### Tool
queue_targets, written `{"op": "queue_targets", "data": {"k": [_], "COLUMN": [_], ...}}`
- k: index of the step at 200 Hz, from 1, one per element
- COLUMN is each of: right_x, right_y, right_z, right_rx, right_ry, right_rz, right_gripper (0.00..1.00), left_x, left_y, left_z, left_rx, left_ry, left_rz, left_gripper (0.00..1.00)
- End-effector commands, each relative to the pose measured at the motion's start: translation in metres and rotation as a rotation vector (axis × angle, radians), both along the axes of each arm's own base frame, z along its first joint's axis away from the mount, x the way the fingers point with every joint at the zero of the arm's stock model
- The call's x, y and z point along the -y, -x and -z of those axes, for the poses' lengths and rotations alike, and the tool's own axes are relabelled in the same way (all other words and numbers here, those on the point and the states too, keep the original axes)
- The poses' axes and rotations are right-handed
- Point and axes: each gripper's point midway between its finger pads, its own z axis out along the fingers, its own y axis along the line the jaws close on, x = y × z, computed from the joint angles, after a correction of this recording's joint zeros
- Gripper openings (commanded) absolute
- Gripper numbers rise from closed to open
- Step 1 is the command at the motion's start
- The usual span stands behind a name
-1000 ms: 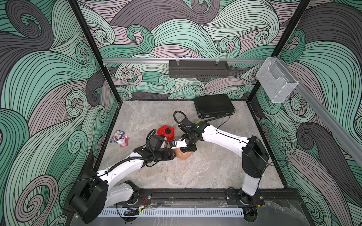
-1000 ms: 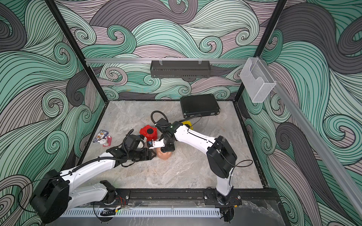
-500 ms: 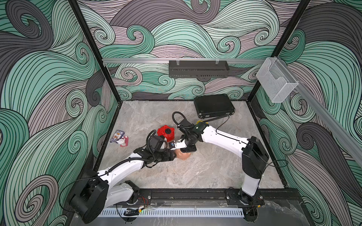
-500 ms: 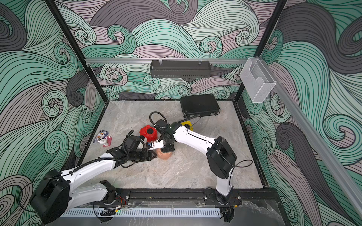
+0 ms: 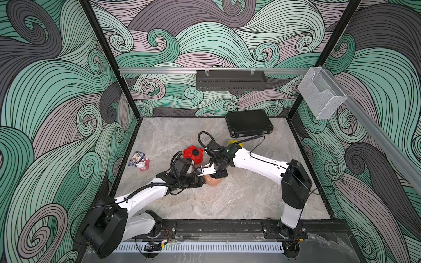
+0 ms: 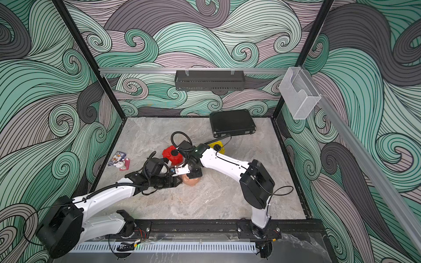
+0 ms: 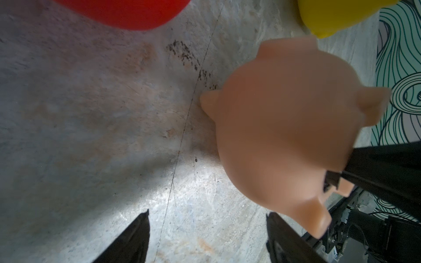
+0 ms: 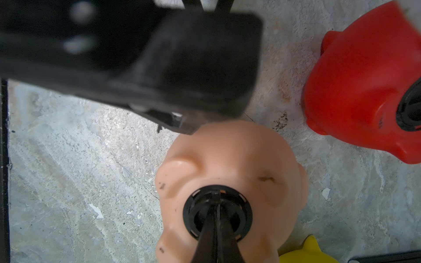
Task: Close piggy banks
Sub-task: Insert the knob into the piggy bank, then screw the knob on the piggy bank.
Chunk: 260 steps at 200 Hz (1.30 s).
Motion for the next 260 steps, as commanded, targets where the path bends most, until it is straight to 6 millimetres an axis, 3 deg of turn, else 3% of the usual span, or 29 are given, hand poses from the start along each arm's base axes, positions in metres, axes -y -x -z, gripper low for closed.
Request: {"op": "queue_targets", "data": {"k": [1,260], "right_x": [0.012,0.013], "right_y": [0.001,0.011], "right_z": [0.012,0.005], "right_rx": [0.002,0.047], "right_ry": [0.077,0.086], "right_rz": [0.006,-0.175], "right_gripper": [0.0,0.0], "left_x": [0.001,0.005], "left_y": [-0.003,-0.006], "left_z": [-0.001,-0.002], "left_rx": [0.004,0.006], "left_ry": [0.016,0.025], "left_rz": [-0.005,0.009], "left_gripper": [0.8,0.8]}}
